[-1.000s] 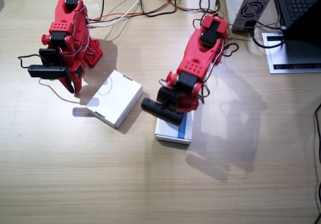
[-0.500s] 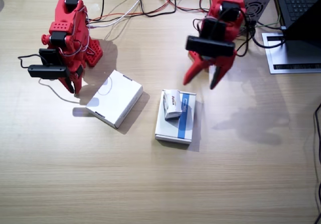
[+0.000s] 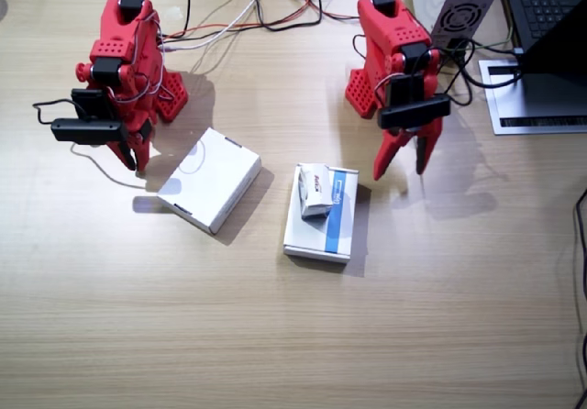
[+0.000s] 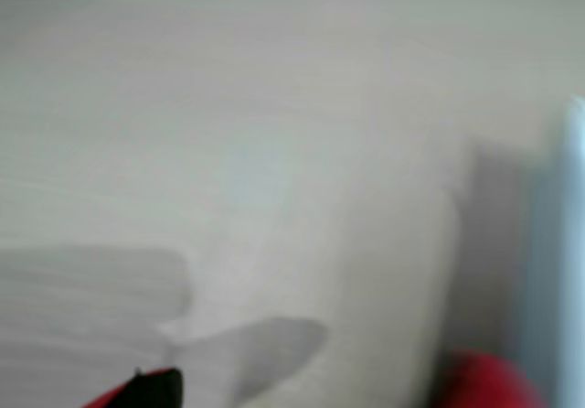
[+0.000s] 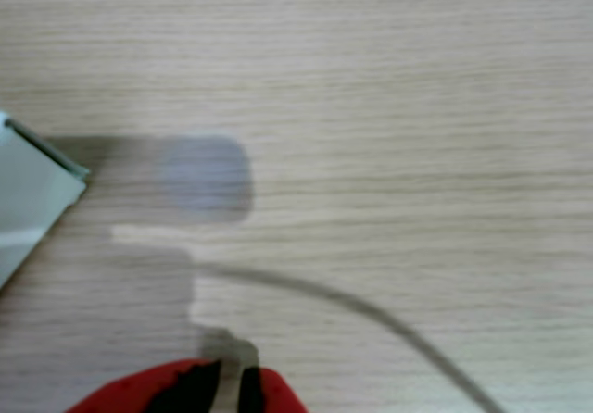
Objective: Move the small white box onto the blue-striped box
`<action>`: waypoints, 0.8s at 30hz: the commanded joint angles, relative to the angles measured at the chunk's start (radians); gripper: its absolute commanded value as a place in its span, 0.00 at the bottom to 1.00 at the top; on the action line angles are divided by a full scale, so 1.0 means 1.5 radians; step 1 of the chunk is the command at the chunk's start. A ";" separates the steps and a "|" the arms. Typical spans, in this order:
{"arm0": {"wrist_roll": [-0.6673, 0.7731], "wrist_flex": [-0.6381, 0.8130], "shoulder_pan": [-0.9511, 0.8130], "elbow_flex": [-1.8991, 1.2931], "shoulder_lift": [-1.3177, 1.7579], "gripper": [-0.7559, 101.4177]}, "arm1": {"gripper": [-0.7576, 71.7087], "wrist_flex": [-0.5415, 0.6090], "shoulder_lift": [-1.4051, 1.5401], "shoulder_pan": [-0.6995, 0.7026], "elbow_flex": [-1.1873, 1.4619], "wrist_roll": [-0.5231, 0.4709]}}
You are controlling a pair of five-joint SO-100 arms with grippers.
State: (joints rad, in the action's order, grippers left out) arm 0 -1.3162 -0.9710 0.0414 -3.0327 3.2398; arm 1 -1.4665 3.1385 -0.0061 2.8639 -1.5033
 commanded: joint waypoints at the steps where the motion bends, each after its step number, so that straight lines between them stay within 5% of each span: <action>1: 0.050 -0.038 -0.089 -0.004 0.024 0.01 | 0.07 -0.015 0.018 0.003 -0.007 0.002; 5: 0.051 -0.156 -0.114 -0.004 0.024 0.01 | 0.07 -0.015 0.018 0.003 -0.007 0.002; 24: 0.046 -0.160 -0.061 -0.004 0.024 0.01 | 0.07 -0.015 0.018 0.003 -0.007 0.002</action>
State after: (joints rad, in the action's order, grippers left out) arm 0 -1.2456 -1.1873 -0.0629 -3.0588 3.2413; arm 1 -1.4665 3.1385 -0.0061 2.8639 -1.5033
